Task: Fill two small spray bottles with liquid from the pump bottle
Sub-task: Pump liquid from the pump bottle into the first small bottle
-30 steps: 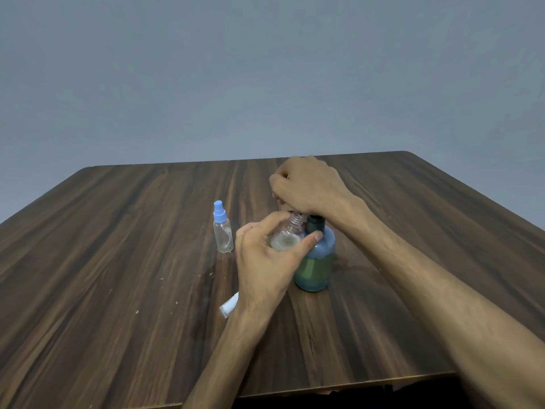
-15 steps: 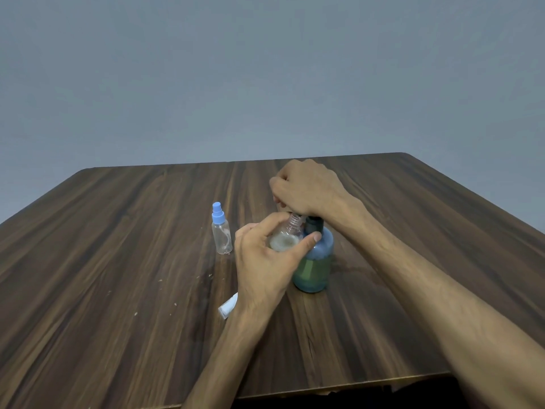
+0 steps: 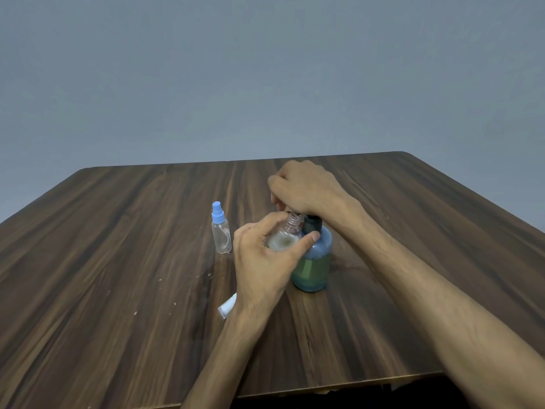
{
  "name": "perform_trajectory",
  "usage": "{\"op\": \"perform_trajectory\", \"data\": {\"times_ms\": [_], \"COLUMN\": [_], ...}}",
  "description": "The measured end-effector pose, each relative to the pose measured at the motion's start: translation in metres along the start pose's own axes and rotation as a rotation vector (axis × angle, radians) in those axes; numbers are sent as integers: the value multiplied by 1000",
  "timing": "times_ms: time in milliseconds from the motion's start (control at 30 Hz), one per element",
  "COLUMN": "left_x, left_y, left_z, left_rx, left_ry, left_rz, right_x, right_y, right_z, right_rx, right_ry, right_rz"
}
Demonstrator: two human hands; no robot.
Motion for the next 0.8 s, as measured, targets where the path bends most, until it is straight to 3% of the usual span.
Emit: {"op": "perform_trajectory", "data": {"times_ms": [167,300,433,567,733,800], "left_x": [0,-1,1,-2,-3,-4], "left_y": [2,1,2,0,3,2], "left_z": [0,-1,0,0,1,0], "left_rx": [-7,0,3,10,5,6], "left_ry": [-10,-10,-11,-7,14,12], "left_rz": [2,5,12,1,1,-5], "right_x": [0,-1,2,-1,0,-1], "right_y": [0,1,1,3,2,2], "right_z": [5,-1,8,1,9,5], "right_rx": [-30,54,-128,-54,-158,-96], "right_ry": [-23,20,8,23,9,21], "right_rz": [-3,-16,31,6,37,17]}}
Point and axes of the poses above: each hand's wrist, its own y-axis away from the middle knuckle, its own z-axis out of the back of the hand, x = y × z, the point moved 3 cm from there along -y, towards the middle knuckle, and after that the axes turned 9 degrees about -x, right-handed, at the moved point
